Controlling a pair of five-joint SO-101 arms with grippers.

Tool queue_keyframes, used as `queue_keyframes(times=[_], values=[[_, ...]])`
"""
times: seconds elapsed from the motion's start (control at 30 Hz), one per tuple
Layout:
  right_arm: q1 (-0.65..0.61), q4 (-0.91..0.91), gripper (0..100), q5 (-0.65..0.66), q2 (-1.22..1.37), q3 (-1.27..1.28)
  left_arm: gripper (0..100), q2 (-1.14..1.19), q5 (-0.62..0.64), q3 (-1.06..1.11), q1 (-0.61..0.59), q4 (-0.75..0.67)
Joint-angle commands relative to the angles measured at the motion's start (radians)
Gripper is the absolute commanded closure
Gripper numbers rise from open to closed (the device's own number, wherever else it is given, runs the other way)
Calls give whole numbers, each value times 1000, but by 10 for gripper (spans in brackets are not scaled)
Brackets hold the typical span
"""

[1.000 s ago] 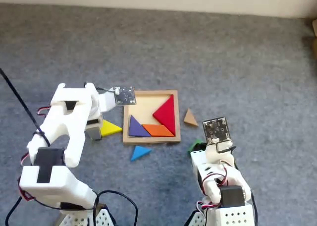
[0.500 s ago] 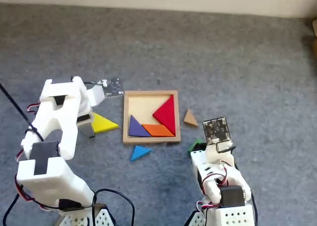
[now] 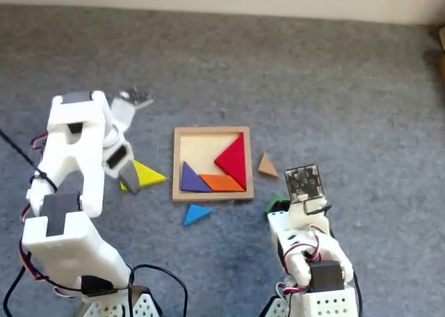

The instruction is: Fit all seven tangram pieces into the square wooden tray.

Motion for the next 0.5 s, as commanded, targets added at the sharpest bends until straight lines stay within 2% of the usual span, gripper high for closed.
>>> queue_keyframes(times=[0.0,0.17,0.47], values=[[10,4,969,2,-7,151,733,-15,83,-160,16,41],[13,4,969,2,-7,151,733,21,259,-265,16,-17],[13,4,969,2,-7,151,733,249,374,-277,2,-207]])
